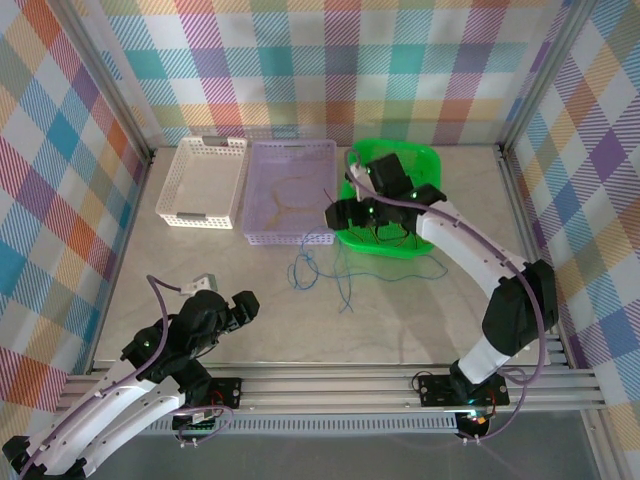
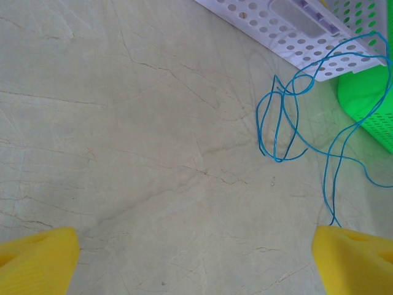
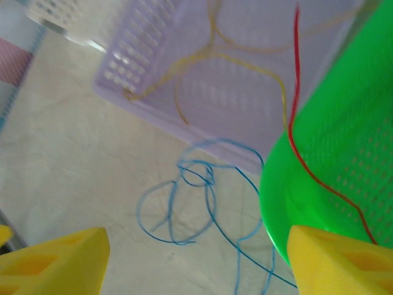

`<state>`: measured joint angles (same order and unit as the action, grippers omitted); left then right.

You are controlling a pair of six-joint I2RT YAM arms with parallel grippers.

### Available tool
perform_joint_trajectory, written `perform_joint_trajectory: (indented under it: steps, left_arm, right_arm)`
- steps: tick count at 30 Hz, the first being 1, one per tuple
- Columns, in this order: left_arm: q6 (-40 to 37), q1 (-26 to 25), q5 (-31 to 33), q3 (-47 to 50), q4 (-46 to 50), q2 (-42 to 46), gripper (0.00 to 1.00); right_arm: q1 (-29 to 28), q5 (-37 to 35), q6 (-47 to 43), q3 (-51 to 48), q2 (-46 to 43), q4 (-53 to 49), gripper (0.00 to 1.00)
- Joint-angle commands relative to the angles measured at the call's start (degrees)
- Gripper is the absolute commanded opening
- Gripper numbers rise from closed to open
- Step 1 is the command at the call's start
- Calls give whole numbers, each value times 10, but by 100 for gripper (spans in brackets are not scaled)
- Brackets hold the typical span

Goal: Untangle the cables

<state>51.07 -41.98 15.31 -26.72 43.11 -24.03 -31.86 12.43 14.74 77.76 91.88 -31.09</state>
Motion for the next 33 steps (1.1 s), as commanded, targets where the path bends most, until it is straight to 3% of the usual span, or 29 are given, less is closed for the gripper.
perform_joint_trajectory:
  steps: [1,14,19,25,33]
  left_arm:
    - [9,-4,-12,9,-25,0,97]
    - [27,-5,-25,13,-54,-10,96]
    - [27,-5,-24,10,-57,-19,96]
    - [26,-5,-31,10,-81,-46,96]
    - [27,-5,-26,10,-90,-53,96]
  right_arm:
    - [-3,-13,13,-69,-21,66,76]
    - [-24,-75,5,-143,67,153,70]
    - [-47,-120,10,-206,-33,225,70]
    - [-69,-135,7,-201,-92,180,70]
    - [-94,-115,43,-249,-46,219,70]
